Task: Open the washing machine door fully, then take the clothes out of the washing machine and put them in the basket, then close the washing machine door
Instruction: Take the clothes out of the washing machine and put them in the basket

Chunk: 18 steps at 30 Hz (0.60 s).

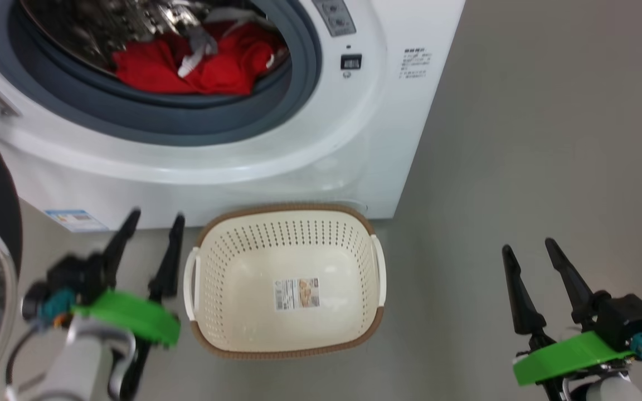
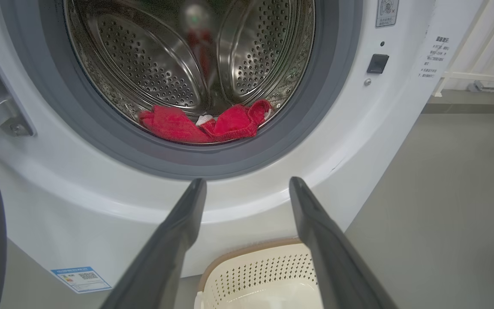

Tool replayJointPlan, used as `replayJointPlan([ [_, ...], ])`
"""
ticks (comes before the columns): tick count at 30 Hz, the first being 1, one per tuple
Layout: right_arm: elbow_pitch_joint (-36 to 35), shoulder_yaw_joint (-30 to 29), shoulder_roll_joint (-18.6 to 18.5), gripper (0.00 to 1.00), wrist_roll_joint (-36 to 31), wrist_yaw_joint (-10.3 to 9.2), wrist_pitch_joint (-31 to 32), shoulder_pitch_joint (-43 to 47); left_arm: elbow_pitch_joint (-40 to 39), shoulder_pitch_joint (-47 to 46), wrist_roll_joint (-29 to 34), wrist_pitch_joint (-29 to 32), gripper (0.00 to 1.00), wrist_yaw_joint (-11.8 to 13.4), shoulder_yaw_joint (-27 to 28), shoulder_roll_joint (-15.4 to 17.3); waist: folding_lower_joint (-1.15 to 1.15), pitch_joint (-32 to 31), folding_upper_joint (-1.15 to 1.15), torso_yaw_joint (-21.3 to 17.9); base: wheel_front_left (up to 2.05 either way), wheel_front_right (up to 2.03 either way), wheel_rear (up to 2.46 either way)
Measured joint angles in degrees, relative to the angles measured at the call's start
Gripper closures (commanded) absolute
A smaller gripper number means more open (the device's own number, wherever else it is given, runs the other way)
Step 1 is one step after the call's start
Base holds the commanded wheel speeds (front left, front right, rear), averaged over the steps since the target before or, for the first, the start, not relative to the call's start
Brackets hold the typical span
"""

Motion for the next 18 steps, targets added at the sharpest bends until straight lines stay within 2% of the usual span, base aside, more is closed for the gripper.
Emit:
replayJointPlan([
  [9, -0.31, 1.70, -0.05, 0.00, 0.89, 0.00, 0.00, -4.46, 15.58, -20.92, -3.18, 0.09, 0.00, 0.00, -7.22, 0.08, 0.00, 6.06, 0.00, -0.88, 0.00, 0.00, 0.00],
  [18, -0.98, 3.42, -0.12, 0.00, 1.41, 0.00, -0.01, -8.50, 26.03, -37.82, -6.76, 0.93, 0.00, 0.00, -13.18, 1.19, 0.00, 12.36, 0.00, -2.67, 0.00, 0.00, 0.00],
])
